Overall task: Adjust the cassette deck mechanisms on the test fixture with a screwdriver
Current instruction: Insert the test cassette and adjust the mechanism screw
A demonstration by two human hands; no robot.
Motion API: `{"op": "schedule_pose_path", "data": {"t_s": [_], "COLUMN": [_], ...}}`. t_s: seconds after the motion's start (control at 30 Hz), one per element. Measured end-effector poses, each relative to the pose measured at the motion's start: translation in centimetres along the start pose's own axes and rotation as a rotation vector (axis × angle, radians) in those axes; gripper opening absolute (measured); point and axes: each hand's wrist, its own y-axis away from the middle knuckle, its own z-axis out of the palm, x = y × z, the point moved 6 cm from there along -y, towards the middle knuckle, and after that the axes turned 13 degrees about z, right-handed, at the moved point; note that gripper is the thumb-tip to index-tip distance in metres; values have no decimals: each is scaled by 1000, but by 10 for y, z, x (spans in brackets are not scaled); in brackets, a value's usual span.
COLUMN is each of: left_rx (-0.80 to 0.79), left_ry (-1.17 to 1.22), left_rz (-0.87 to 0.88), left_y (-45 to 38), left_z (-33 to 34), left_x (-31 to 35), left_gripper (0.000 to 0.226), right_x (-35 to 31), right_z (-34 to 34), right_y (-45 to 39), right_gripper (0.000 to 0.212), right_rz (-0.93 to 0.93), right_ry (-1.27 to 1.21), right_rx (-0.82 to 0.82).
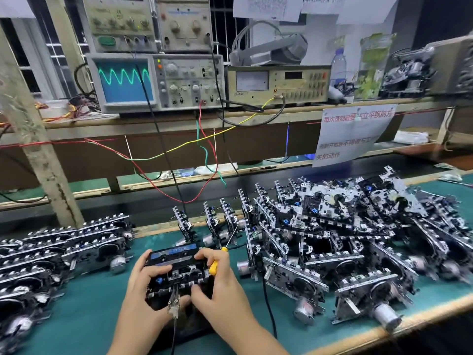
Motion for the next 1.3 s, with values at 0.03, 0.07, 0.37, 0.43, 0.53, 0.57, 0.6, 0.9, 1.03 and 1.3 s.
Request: {"op": "schedule_pose_path", "data": {"t_s": [0.03,0.07,0.37,0.43,0.53,0.57,0.6,0.9,1.03,1.3], "left_rx": [1,2,-6,-6,3,3,1,-10,-9,7], "left_ry": [3,8,29,34,43,45,43,32,27,45], "left_rz": [-1,-2,-15,-20,-8,-7,-9,-17,-29,-25], "left_y": [0,0,0,0,-1,-1,-1,0,0,0], "left_z": [0,0,2,1,0,0,1,1,1,0], "left_x": [0,0,-3,-4,0,1,1,3,2,2], "left_gripper": [71,71,71,73,71,70,70,66,69,68], "right_x": [0,1,2,3,3,3,3,9,11,17], "right_z": [0,0,1,5,10,9,9,9,10,10], "right_y": [0,-1,0,8,16,16,16,13,13,10], "right_gripper": [49,49,51,55,41,38,38,42,44,50], "right_rz": [1,0,-43,-112,-250,-268,-269,-217,-207,-144], "right_ry": [-2,-3,6,46,86,93,93,77,43,18], "right_rx": [0,0,31,50,94,115,134,162,141,155]}}
